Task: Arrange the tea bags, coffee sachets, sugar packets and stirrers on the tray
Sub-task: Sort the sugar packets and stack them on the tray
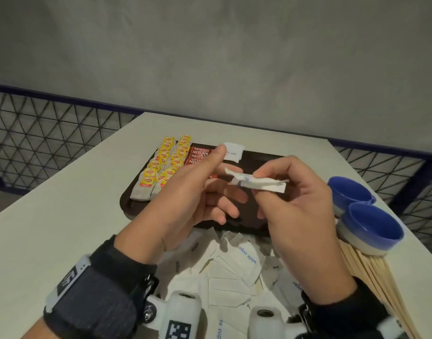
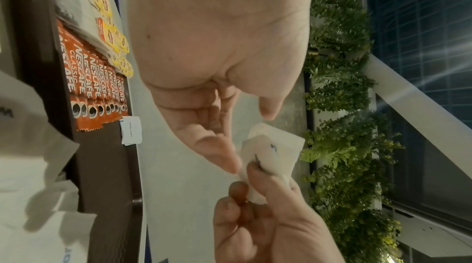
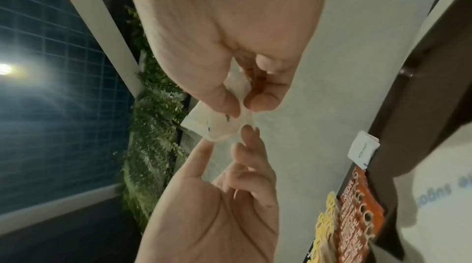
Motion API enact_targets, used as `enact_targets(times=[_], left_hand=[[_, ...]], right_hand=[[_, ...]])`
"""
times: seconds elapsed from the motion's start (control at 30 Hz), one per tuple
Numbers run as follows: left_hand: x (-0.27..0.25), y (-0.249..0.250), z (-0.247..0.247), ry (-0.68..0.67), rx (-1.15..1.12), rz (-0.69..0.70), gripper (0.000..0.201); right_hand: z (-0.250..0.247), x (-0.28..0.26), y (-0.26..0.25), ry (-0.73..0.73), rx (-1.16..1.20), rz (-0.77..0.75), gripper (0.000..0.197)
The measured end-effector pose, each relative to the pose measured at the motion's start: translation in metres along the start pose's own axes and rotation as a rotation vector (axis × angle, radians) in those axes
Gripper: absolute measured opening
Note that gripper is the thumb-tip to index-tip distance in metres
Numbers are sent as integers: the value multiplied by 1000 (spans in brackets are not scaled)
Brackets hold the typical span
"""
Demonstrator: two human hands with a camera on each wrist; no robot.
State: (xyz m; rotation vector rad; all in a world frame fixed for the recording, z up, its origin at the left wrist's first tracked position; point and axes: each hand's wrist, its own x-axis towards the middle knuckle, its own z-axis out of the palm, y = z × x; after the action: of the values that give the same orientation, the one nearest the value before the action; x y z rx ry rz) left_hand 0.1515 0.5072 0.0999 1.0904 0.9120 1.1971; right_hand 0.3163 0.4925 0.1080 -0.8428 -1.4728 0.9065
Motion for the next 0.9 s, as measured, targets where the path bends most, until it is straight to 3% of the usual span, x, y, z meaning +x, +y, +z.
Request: enact_targets(times=[0.07,0.13,0.2,0.37,0.47,0.6,0.73,0.9], left_hand=[[-2,2,1,-30,-14,1,65],[-4,1,2,-24,-22,45,46],[-3,-2,1,2,-20,77,38],[0,-8,-2,68,51,149,39],[-1,-8,-2,59,62,160,45],[-1,-7,0,80,73,122,19],[0,-9,2,133,115,114,16],[0,-8,3,136,87,105,19]], right_hand=[[-3,2,7,25,-54,-14,29],[-6,3,11,41,-97,2,36],[-7,4,13,31,-44,22,32],[-7,7,13,-27,240,201,33],[-9,10,11,-60,196,281,26],[-10,10,13,-84,157,273,35],[-7,8,15,-93,72,183,57],[-8,9,18,-73,-1,144,43]])
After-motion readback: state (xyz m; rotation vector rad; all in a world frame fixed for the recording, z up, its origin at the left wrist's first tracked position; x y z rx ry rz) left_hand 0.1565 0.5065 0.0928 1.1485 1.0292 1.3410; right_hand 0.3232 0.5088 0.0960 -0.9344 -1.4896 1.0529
